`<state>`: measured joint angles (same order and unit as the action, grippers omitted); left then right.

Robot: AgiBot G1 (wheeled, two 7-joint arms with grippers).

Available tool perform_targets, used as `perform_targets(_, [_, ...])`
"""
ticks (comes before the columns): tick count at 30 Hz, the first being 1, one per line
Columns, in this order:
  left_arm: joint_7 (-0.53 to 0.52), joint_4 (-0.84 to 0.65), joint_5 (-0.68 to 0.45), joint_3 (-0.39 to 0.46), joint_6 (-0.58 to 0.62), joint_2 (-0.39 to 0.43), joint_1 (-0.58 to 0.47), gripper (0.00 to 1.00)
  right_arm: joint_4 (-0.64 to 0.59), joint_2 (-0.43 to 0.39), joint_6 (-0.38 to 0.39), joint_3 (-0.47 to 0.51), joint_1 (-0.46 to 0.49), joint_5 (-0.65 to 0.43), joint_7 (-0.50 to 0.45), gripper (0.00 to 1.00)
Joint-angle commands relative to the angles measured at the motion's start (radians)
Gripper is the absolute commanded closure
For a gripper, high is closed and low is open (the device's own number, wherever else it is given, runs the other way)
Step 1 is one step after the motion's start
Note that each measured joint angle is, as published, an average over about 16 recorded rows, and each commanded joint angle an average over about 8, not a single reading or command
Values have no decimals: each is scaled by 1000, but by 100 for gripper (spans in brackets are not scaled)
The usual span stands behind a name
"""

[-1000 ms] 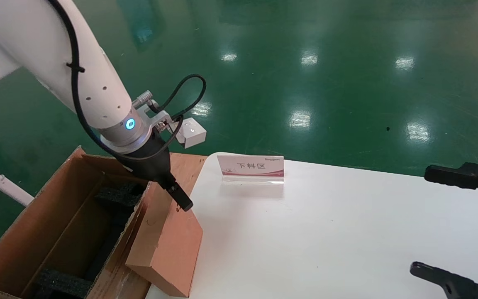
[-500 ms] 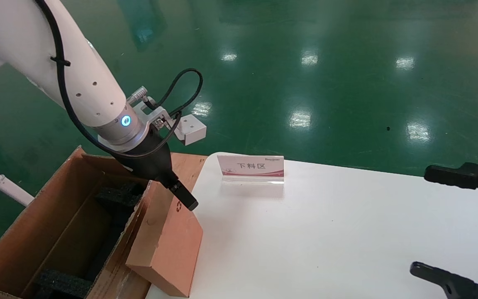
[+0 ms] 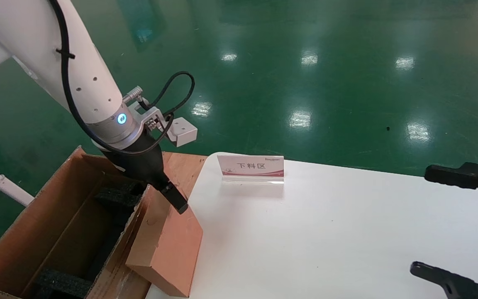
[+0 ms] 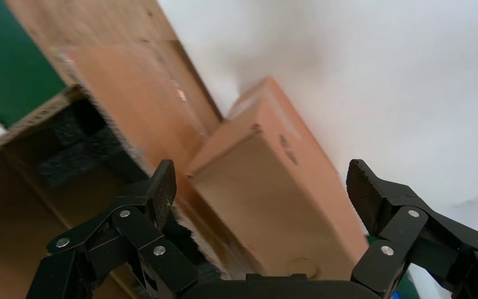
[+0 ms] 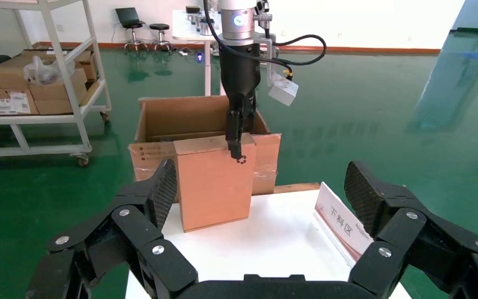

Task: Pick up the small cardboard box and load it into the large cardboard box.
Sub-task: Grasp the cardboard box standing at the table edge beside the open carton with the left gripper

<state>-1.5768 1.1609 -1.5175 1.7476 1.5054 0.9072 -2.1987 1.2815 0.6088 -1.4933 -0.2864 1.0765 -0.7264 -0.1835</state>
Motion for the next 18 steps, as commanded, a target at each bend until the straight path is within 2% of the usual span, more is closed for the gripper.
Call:
perform_targets(1, [12, -19, 17, -2, 11, 7, 2, 0, 0, 0, 0, 0, 0, 0, 0, 0])
perform_targets(9, [27, -92, 25, 8, 44, 46, -4, 0, 0, 0, 0, -1, 0, 0, 0, 0])
perform_targets(18, [-24, -58, 83, 45, 69, 69, -28, 0, 0, 0, 0, -1, 0, 1, 1, 0])
